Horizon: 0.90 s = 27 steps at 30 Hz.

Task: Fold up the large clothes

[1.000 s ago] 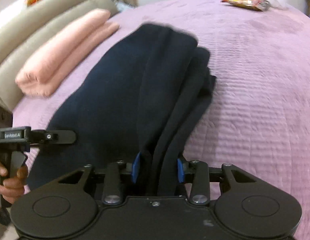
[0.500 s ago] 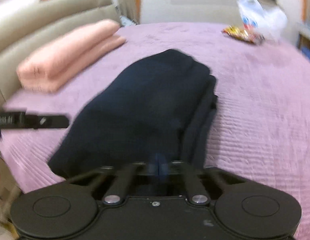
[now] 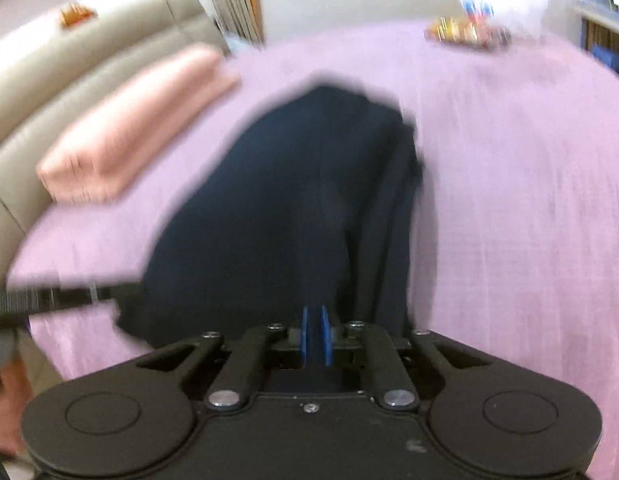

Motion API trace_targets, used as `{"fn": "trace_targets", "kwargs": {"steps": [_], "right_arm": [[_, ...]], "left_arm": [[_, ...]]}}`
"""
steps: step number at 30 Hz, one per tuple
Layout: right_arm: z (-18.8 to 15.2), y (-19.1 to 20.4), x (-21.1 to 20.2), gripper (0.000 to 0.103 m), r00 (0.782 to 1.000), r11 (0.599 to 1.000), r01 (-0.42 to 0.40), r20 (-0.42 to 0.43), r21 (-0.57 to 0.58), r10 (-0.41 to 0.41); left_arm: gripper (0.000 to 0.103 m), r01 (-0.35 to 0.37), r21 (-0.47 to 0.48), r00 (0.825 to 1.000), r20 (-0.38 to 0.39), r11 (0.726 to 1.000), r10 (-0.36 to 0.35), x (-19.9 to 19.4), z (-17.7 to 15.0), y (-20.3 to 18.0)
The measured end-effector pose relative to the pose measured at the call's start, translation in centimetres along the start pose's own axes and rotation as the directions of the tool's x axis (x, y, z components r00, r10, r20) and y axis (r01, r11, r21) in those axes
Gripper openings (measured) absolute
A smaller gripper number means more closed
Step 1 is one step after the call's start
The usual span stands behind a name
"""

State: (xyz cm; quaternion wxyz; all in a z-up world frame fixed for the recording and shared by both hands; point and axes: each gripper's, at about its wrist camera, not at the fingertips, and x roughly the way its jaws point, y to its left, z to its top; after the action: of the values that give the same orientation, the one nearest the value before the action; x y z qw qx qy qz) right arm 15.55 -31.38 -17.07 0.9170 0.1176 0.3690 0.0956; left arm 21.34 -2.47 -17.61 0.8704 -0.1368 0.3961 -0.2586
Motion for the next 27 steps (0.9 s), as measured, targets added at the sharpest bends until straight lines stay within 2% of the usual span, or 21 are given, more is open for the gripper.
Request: {"fn": "trace_targets", "kwargs": {"steps": [3,5,7,9,10,11,12,13,14,15,16,18,19,20,21,22,24,25,27], "right_arm": [[5.1,-0.1,3.2,0.012,0.993,0.997,-0.070,0.099,-0.016,0.071],[7.5,-0.5,6.2,0.012,0.988,0.997,-0.071,0.139,-0.007,0.071],[9.3,-0.5,10.1,0.015,0.988,0.997,-0.071,0.134,-0.005,0.071],[10.3,-0.9,14.0,0.013,0.995,0.997,-0.070,0.064,-0.011,0.071],[10.5,-1.2,15.8,0.007,0.999,0.999,-0.028,0.032,-0.029,0.029],[10.5,-1.5,17.4,0.007,0.997,0.996,0.071,0.023,-0.056,-0.070],[10.1,-2.1,18.6,0.009,0.984,0.981,0.176,0.019,-0.081,-0.175],[9.7,-3.3,19.7,0.000,0.975,0.972,0.220,-0.003,-0.077,-0.221],[9.3,-4.6,20.1,0.000,0.982,0.982,0.184,-0.024,-0.030,-0.185],[9.2,-5.3,19.8,0.000,0.987,0.988,0.157,-0.016,0.005,-0.157],[9.3,-5.5,19.0,0.000,0.987,0.986,0.163,-0.008,0.017,-0.163],[9.2,-4.7,16.6,0.000,0.975,0.975,0.220,0.027,0.010,-0.220],[8.6,-3.8,14.6,0.000,0.980,0.981,0.193,0.056,0.009,-0.193],[7.9,-3.0,12.8,0.004,0.986,0.989,0.148,0.078,0.014,-0.149],[7.1,-2.3,11.1,0.013,0.991,0.995,0.104,0.086,0.008,-0.104],[5.9,-1.3,9.7,0.019,0.994,0.997,0.070,0.080,-0.010,-0.069],[3.1,0.0,7.6,0.020,0.998,0.999,0.036,0.049,-0.031,-0.034],[1.7,0.6,6.8,0.020,0.999,0.998,0.036,0.009,-0.042,-0.036],[-1.5,1.0,6.8,0.020,0.991,0.994,0.093,-0.091,-0.052,-0.098]], "left_arm": [[0.054,-0.076,0.121,0.995,-0.057,0.990,0.083,1.6,-0.6,-0.8],[0.056,-0.096,0.175,0.994,-0.036,0.980,0.104,1.9,-1.5,-0.9],[0.058,-0.099,0.182,0.995,-0.013,0.978,0.103,1.6,-2.2,-0.7],[0.061,-0.085,0.170,0.996,-0.006,0.982,0.088,1.8,-2.3,-0.6],[0.061,-0.090,0.175,0.996,-0.007,0.980,0.093,2.0,-2.2,-0.6],[0.061,-0.099,0.184,0.995,-0.010,0.978,0.103,2.1,-2.0,-0.7],[0.061,-0.104,0.192,0.994,-0.014,0.976,0.109,2.2,-2.0,-0.7],[0.061,-0.102,0.197,0.994,-0.013,0.975,0.106,2.2,-1.7,-0.8],[0.061,-0.094,0.198,0.995,-0.013,0.976,0.098,2.2,-1.7,-0.8],[0.062,-0.094,0.196,0.995,-0.014,0.976,0.098,2.2,-1.8,-0.9],[0.062,-0.098,0.199,0.995,-0.014,0.975,0.103,2.3,-1.8,-0.8],[0.062,-0.118,0.204,0.992,-0.013,0.972,0.124,2.1,-2.0,-0.8],[0.062,-0.123,0.204,0.992,-0.012,0.971,0.128,2.0,-2.0,-0.9],[0.061,-0.128,0.200,0.991,-0.010,0.971,0.133,1.7,-2.1,-0.9],[0.061,-0.136,0.193,0.990,-0.009,0.972,0.141,1.4,-2.2,-1.0],[0.061,-0.143,0.185,0.989,-0.009,0.972,0.148,1.1,-2.3,-1.0],[0.061,-0.163,0.162,0.986,-0.011,0.973,0.167,0.6,-2.6,-1.1],[0.061,-0.172,0.151,0.984,-0.010,0.973,0.176,0.3,-2.7,-1.1],[0.061,-0.192,0.121,0.981,-0.019,0.974,0.196,-0.3,-3.0,-1.0]]}}
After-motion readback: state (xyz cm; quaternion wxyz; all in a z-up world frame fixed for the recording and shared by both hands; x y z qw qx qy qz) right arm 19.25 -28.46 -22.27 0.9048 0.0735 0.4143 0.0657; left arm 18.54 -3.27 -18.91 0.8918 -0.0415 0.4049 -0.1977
